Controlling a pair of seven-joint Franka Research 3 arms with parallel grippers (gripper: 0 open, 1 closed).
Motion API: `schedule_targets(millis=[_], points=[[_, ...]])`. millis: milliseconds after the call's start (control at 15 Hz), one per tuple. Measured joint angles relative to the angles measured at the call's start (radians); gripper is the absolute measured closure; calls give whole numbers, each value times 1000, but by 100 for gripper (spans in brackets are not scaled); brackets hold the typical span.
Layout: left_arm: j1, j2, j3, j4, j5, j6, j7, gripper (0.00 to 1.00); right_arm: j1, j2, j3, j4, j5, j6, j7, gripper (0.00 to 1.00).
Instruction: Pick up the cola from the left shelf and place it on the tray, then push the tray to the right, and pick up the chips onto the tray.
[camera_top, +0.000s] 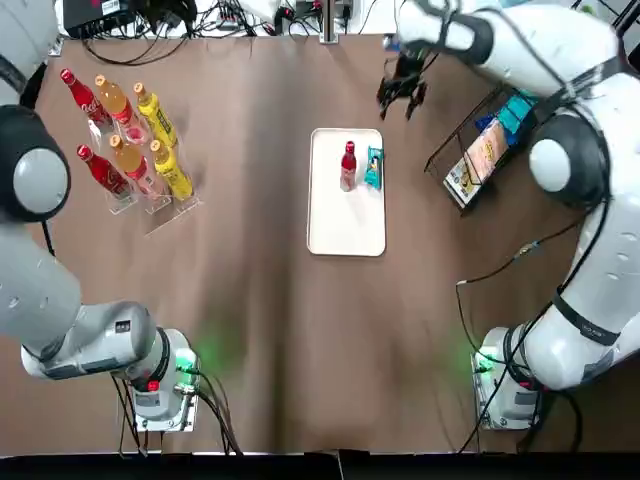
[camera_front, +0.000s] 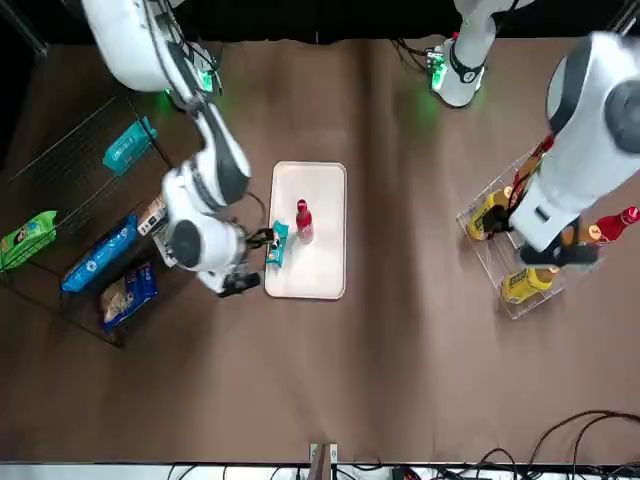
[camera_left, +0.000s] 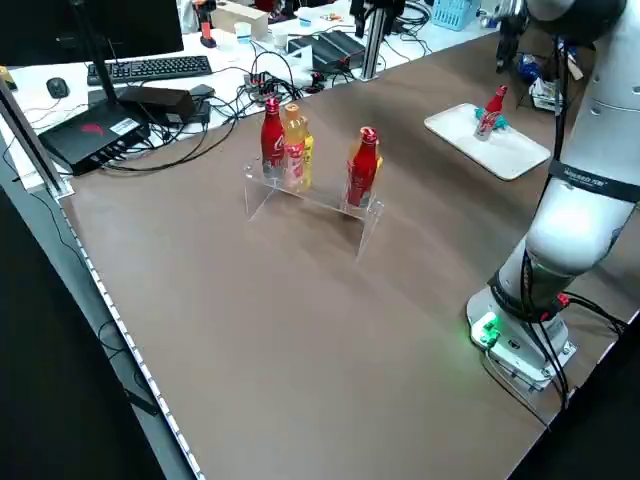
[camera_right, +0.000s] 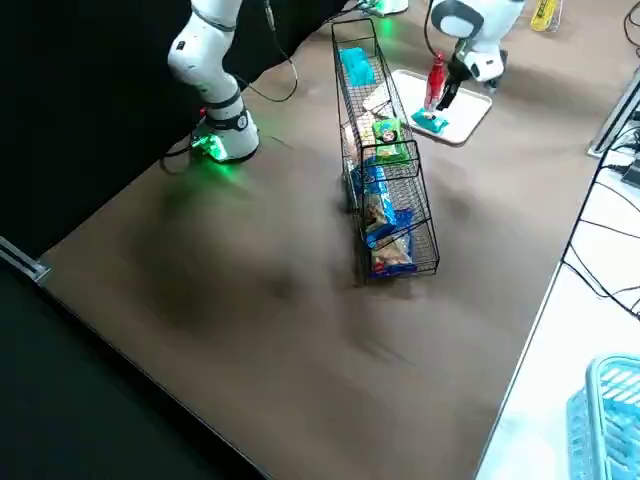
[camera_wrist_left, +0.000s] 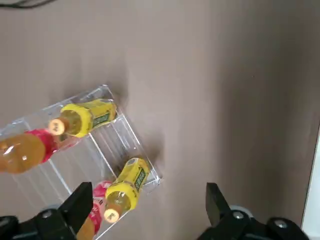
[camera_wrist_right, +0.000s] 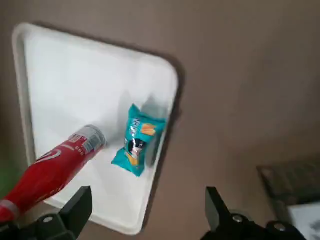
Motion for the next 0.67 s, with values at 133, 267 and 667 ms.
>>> schedule_targets(millis=[133,267,667], points=[[0,-43,13,1,-1,-7,-1,0,-53,-64,-1,1,-2,-14,-4,0],[-13,-83,63,2,-44,-9,3,0,-99,-124,-2,2,-22,-42,-12,0],[-164,-207,343,-3,-214,-163,150,0,-177,-325,-2,3,-202,-213,-20,0]])
